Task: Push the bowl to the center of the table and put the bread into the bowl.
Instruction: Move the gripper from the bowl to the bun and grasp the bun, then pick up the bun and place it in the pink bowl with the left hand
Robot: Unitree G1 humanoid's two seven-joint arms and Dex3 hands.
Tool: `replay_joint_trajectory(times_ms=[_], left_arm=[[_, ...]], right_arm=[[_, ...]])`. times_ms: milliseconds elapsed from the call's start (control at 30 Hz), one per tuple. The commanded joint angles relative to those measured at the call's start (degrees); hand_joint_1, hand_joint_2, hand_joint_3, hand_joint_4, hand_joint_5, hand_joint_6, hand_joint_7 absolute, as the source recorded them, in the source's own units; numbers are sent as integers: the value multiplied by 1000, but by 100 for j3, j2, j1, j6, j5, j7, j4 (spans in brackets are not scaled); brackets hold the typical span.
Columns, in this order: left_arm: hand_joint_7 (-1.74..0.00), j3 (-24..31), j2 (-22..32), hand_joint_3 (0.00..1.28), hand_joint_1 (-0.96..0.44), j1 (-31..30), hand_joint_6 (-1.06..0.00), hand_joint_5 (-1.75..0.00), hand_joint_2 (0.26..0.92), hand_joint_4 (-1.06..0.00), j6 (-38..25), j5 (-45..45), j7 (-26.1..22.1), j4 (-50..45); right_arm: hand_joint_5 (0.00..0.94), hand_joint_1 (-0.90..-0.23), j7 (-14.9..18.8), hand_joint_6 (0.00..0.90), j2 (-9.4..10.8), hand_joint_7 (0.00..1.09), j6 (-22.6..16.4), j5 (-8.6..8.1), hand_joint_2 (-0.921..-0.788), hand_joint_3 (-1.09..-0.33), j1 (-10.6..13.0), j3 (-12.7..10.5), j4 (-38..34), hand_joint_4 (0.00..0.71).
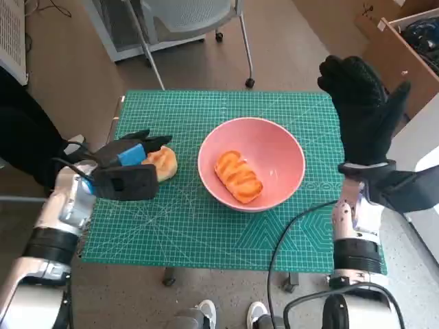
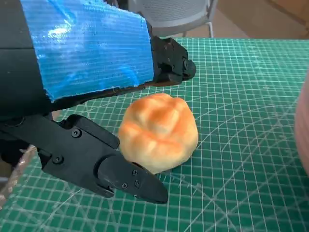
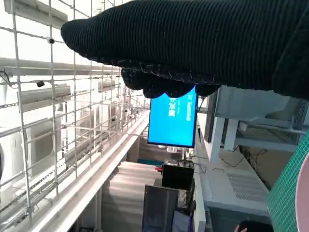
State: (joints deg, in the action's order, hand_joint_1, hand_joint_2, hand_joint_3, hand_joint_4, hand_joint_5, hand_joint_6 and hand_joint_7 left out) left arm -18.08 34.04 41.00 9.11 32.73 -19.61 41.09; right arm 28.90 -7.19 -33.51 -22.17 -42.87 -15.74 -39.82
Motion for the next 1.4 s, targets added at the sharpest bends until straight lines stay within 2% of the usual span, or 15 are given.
replay_joint_trajectory(times_ms=[33, 333, 433, 533, 667, 700, 733, 767, 800, 900, 1100, 1400], left_arm=[[-23, -180, -207, 0, -365, 285, -227, -8, 804, -49, 162, 144, 315, 465], [-49, -502, -448, 0, -273, 652, -309, -22, 797, -112, 296, 399, 754, 1374], [-74, -618, -518, 1, -241, 784, -391, -34, 798, -181, 310, 516, 976, 1672], [-97, -744, -560, 5, -186, 873, -526, -40, 815, -334, 350, 645, 1268, 1895], [-147, -933, -580, 17, -106, 934, -716, -73, 867, -587, 434, 843, 1704, 2130], [-565, -994, -581, 64, -196, 943, -673, -108, 886, -679, 455, 908, 1833, 2179], [-695, -1034, -583, 75, -157, 954, -657, -332, 893, -663, 474, 947, 1919, 2221], [-896, -1061, -585, 101, -101, 966, -623, -667, 903, -628, 492, 973, 1980, 2260], [-1002, -1096, -585, 108, -64, 979, -610, -880, 910, -622, 505, 1002, 2038, 2291], [-1107, -1167, -565, 96, -21, 1028, -617, -1110, 917, -638, 520, 1058, 2091, 2328], [-1129, -1160, -453, 79, -2, 1130, -651, -1208, 920, -641, 566, 1036, 2007, 2201], [-1160, -796, -117, 78, 1, 1175, -651, -1194, 921, -641, 745, 767, 1931, 1504]], right_arm=[[3, -525, 25, 264, -50, 382, 25, 26, -921, -550, 57, -4, -51, 369], [2, -519, -29, 270, -64, 383, 79, 16, -921, -554, 102, 3, 79, 369], [2, -515, -59, 279, -57, 388, 71, 40, -921, -557, 133, 15, 134, 368], [1, -512, -57, 279, -53, 388, 40, 55, -921, -559, 146, 22, 138, 368], [1, -518, -47, 268, -56, 384, 23, 61, -921, -562, 159, 25, 135, 368], [1, -520, -43, 267, -60, 384, 24, 62, -921, -564, 166, 27, 144, 368], [1, -520, -42, 266, -62, 384, 24, 63, -921, -564, 172, 29, 151, 369], [2, -521, -43, 265, -62, 384, 24, 65, -921, -565, 174, 32, 155, 370], [2, -521, -39, 264, -65, 384, 27, 61, -921, -566, 173, 29, 146, 370], [2, -522, -37, 264, -71, 385, 16, 61, -921, -566, 173, 23, 125, 371], [2, -522, -57, 263, -57, 386, 41, 57, -921, -567, 190, 31, 176, 372], [2, -520, -9, 261, -25, 387, 75, -2, -921, -567, 181, 30, 176, 372]])
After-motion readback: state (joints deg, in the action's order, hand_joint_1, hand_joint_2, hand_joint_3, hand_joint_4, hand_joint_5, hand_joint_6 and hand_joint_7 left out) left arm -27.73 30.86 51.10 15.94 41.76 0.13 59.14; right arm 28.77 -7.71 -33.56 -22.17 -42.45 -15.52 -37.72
